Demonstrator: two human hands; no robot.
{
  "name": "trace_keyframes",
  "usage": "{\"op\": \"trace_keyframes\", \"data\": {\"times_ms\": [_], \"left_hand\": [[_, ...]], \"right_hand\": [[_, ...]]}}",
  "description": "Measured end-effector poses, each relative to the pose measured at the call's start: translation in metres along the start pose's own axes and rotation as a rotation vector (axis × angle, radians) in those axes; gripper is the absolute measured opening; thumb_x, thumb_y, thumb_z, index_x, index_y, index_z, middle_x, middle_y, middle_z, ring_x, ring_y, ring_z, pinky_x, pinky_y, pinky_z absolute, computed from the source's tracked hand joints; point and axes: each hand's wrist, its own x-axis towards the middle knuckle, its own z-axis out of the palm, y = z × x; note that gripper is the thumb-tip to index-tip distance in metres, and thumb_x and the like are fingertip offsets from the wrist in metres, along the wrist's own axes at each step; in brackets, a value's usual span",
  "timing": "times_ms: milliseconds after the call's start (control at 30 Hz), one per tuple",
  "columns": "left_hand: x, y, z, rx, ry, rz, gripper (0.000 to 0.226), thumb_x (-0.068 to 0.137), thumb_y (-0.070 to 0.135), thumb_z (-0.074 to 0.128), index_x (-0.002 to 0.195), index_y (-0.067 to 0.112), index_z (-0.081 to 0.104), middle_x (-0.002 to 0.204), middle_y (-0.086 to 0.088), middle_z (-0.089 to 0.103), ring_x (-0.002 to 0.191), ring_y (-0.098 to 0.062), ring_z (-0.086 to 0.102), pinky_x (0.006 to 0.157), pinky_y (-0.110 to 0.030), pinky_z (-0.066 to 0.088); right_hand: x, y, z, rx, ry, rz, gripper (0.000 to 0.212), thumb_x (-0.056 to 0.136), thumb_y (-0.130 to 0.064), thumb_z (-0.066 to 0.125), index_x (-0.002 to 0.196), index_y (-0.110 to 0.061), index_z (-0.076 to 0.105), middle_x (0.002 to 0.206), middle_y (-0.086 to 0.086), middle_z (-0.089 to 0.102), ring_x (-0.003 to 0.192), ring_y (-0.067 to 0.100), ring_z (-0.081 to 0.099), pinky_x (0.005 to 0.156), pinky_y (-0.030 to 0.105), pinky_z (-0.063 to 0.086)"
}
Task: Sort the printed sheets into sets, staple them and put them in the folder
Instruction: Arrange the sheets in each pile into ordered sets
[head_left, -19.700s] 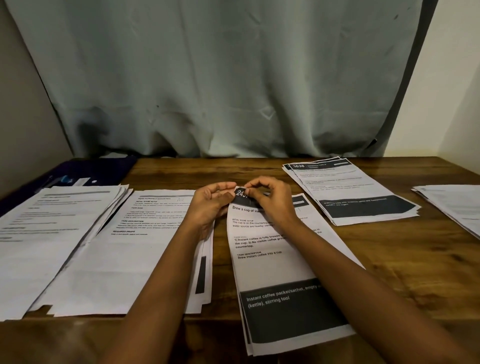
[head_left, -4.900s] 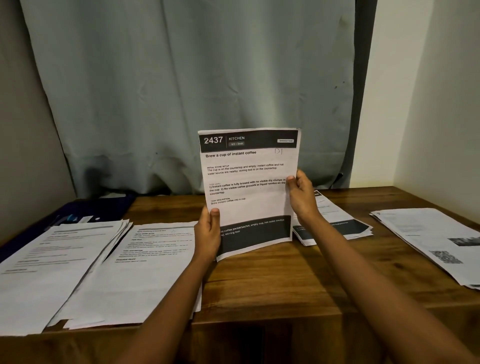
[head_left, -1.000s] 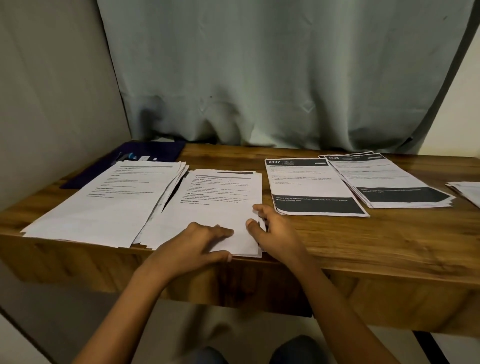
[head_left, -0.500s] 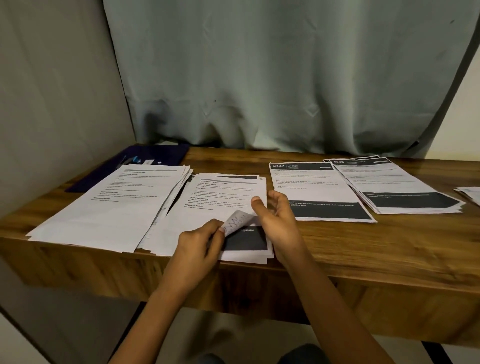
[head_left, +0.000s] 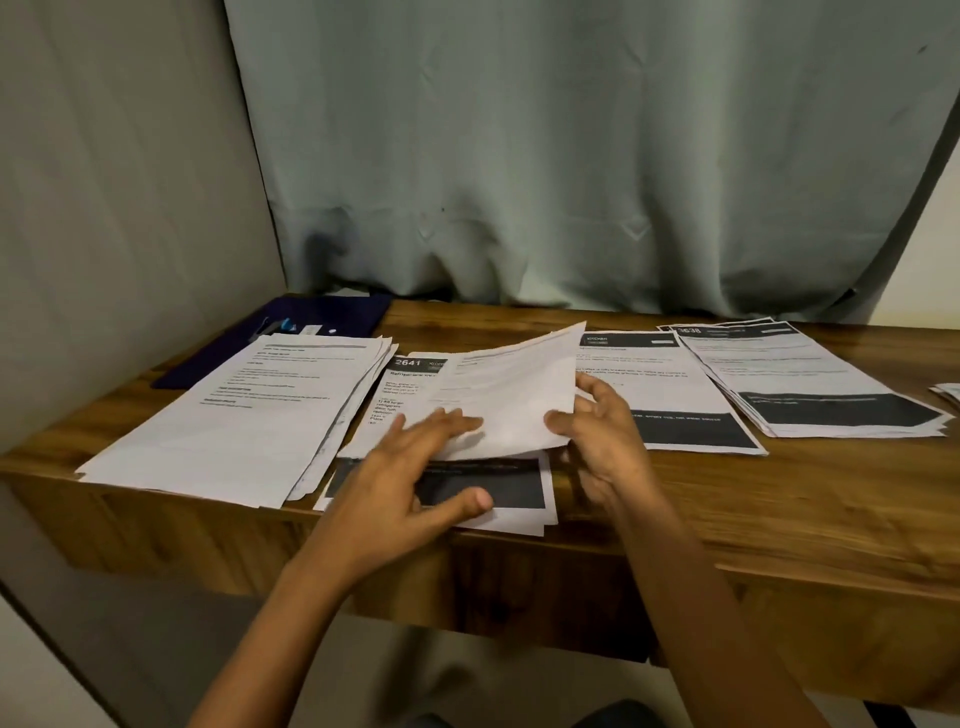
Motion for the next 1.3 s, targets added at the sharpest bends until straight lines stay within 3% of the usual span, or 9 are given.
{"op": "trace_keyframes", "data": {"times_ms": [100, 267, 367, 467, 667, 733, 800, 900, 1300], "left_hand": [[0.009, 0.001, -0.021, 0.262, 0.011, 0.085, 0.079, 0.071, 0.088, 0.037, 0.140, 0.060, 0.013, 0.155, 0.018, 0.014, 0.144, -0.002, 0.007, 0.117, -0.035, -0.004], [0.009, 0.000, -0.035, 0.574, 0.021, 0.139, 0.082, 0.080, 0.083, 0.028, 0.149, 0.041, 0.015, 0.151, 0.008, 0.023, 0.140, -0.016, 0.022, 0.113, -0.052, 0.008], [0.003, -0.007, -0.029, 0.538, -0.109, 0.083, 0.085, 0.075, 0.087, 0.024, 0.148, 0.050, 0.001, 0.156, 0.012, 0.001, 0.143, -0.008, 0.001, 0.113, -0.038, -0.011], [0.003, -0.016, -0.018, 0.490, -0.251, 0.049, 0.086, 0.069, 0.089, 0.017, 0.139, 0.054, -0.019, 0.153, 0.016, -0.021, 0.142, -0.006, -0.016, 0.105, -0.027, -0.024], [0.005, -0.026, -0.003, 0.423, -0.423, -0.030, 0.080, 0.067, 0.088, 0.003, 0.133, 0.056, -0.029, 0.156, 0.014, -0.016, 0.148, -0.019, -0.004, 0.115, -0.039, -0.007], [0.003, -0.029, 0.001, 0.419, -0.458, -0.086, 0.085, 0.058, 0.092, -0.008, 0.132, 0.057, -0.029, 0.158, 0.013, -0.014, 0.149, -0.021, -0.003, 0.117, -0.045, -0.002], [-0.001, -0.032, 0.006, 0.449, -0.460, -0.112, 0.098, 0.048, 0.094, -0.018, 0.137, 0.054, -0.023, 0.158, 0.012, -0.012, 0.149, -0.022, -0.004, 0.117, -0.045, -0.004], [-0.004, -0.034, 0.013, 0.515, -0.452, -0.145, 0.116, 0.041, 0.094, -0.025, 0.147, 0.046, -0.012, 0.159, 0.009, -0.012, 0.148, -0.025, -0.006, 0.114, -0.043, -0.011], [-0.004, -0.031, 0.020, 0.580, -0.384, -0.212, 0.121, 0.041, 0.093, -0.027, 0.149, 0.043, -0.008, 0.160, 0.006, -0.008, 0.148, -0.027, -0.004, 0.112, -0.048, -0.012]], "right_hand": [[-0.002, -0.009, 0.001, 0.132, -0.038, -0.031, 0.055, 0.086, 0.015, 0.054, 0.128, -0.020, 0.046, 0.112, -0.002, 0.067, 0.097, 0.013, 0.065, 0.071, 0.027, 0.058], [-0.006, -0.001, 0.022, 0.027, -0.139, 0.007, 0.049, 0.087, 0.012, 0.055, 0.123, -0.021, 0.046, 0.110, -0.003, 0.066, 0.101, 0.018, 0.064, 0.084, 0.041, 0.057], [-0.003, 0.017, 0.036, -0.056, -0.170, 0.051, 0.046, 0.086, 0.012, 0.056, 0.126, -0.010, 0.048, 0.118, 0.006, 0.066, 0.107, 0.024, 0.063, 0.093, 0.046, 0.052], [-0.002, 0.029, 0.048, -0.165, -0.223, 0.051, 0.040, 0.087, 0.010, 0.056, 0.119, -0.013, 0.056, 0.119, 0.006, 0.066, 0.110, 0.023, 0.062, 0.097, 0.044, 0.050], [0.000, 0.034, 0.052, -0.553, -0.263, -0.138, 0.031, 0.091, -0.008, 0.057, 0.121, -0.013, 0.060, 0.123, 0.001, 0.064, 0.112, 0.019, 0.060, 0.098, 0.034, 0.049], [0.005, 0.032, 0.042, -0.795, -0.139, -0.271, 0.035, 0.092, -0.013, 0.056, 0.127, -0.009, 0.058, 0.127, 0.003, 0.059, 0.117, 0.020, 0.056, 0.096, 0.022, 0.044], [0.007, 0.030, 0.030, -1.031, -0.009, -0.346, 0.039, 0.094, -0.020, 0.056, 0.131, -0.007, 0.053, 0.132, 0.009, 0.052, 0.124, 0.024, 0.046, 0.100, 0.026, 0.038], [0.009, 0.031, 0.017, -1.229, 0.004, -0.264, 0.042, 0.093, -0.033, 0.056, 0.127, -0.008, 0.052, 0.133, 0.010, 0.049, 0.123, 0.026, 0.038, 0.102, 0.033, 0.033], [0.012, 0.036, 0.023, -1.221, 0.040, -0.213, 0.050, 0.088, -0.029, 0.066, 0.130, -0.006, 0.051, 0.131, 0.009, 0.051, 0.119, 0.023, 0.045, 0.094, 0.028, 0.041]]}}
